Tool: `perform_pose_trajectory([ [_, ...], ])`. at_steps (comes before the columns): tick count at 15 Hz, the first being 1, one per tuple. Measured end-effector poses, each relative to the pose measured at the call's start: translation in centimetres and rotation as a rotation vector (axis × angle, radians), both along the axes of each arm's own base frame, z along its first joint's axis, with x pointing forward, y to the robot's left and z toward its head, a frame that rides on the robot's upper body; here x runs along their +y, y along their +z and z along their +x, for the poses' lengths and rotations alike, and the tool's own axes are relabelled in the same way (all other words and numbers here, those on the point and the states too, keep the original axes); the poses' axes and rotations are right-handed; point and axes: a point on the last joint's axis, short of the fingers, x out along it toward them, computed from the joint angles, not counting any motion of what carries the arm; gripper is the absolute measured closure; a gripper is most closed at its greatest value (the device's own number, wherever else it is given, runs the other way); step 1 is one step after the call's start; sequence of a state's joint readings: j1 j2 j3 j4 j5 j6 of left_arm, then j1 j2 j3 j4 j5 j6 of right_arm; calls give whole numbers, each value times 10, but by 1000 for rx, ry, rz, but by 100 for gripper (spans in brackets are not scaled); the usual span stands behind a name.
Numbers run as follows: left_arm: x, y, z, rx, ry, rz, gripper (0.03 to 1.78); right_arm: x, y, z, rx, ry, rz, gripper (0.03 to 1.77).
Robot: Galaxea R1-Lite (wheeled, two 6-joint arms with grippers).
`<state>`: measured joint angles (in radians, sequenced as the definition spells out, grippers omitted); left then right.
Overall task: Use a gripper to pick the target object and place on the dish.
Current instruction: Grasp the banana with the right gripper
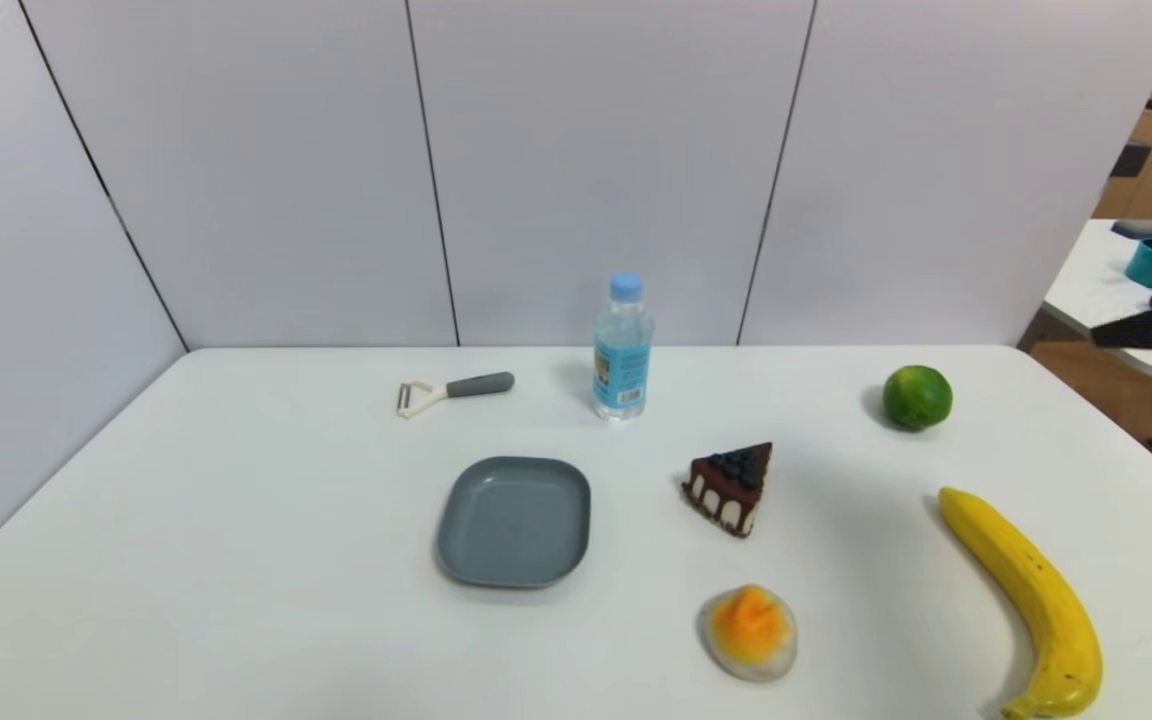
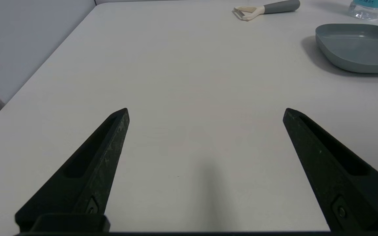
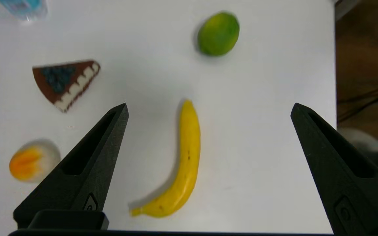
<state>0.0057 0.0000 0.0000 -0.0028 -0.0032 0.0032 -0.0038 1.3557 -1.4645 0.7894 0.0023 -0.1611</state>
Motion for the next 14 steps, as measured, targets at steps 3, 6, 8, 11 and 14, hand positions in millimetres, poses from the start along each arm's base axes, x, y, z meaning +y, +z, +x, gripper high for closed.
perform_pose_trajectory([
  [3,0,0,0,0,0,0,12,-1,-17,14,257,-13,15,9],
  [6,0,0,0,0,0,0,12,-1,-39,22,540,-61,112,9],
  [8,0,0,0,0,0,0,12,-2,-51,35,630,-88,202,9],
  [11,0,0,0,0,0,0,12,-4,-69,48,781,-105,260,9],
  [14,0,0,0,0,0,0,12,-8,-87,63,861,-143,290,9],
])
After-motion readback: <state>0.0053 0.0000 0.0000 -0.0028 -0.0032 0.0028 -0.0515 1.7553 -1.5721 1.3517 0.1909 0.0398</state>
